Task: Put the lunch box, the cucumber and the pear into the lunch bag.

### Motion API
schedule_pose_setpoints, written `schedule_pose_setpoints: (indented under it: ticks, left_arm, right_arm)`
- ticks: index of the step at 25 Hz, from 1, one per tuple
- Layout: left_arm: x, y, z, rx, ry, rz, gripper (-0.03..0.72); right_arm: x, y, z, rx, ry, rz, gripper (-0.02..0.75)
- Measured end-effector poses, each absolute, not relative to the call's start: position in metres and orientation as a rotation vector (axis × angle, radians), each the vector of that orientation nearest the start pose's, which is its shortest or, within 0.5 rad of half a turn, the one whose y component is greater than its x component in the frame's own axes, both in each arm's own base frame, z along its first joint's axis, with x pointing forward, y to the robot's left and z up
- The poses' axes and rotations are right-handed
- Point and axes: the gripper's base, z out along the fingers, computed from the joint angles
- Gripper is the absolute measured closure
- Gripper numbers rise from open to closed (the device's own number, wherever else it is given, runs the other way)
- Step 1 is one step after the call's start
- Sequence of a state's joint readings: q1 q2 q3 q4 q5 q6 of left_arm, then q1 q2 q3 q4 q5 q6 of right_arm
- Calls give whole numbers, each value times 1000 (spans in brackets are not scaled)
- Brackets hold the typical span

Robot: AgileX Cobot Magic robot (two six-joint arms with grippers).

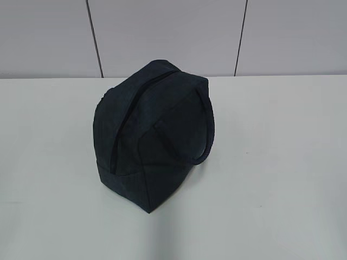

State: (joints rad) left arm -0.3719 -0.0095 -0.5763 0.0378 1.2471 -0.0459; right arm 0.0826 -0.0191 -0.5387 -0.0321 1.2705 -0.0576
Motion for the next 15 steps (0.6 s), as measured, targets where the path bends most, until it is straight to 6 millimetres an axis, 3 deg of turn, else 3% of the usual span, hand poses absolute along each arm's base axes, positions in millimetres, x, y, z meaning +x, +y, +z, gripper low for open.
schedule_pose_setpoints:
  ticks: [6,15]
  left_arm:
    - [-11,8,280,334,2050,-206,200]
    - [-10,8,281,338,2041,-203,218]
  right_arm:
    - [-13,-4,269,-145,2130,-24,332]
    - [-11,-4,268,-145,2122,-24,346]
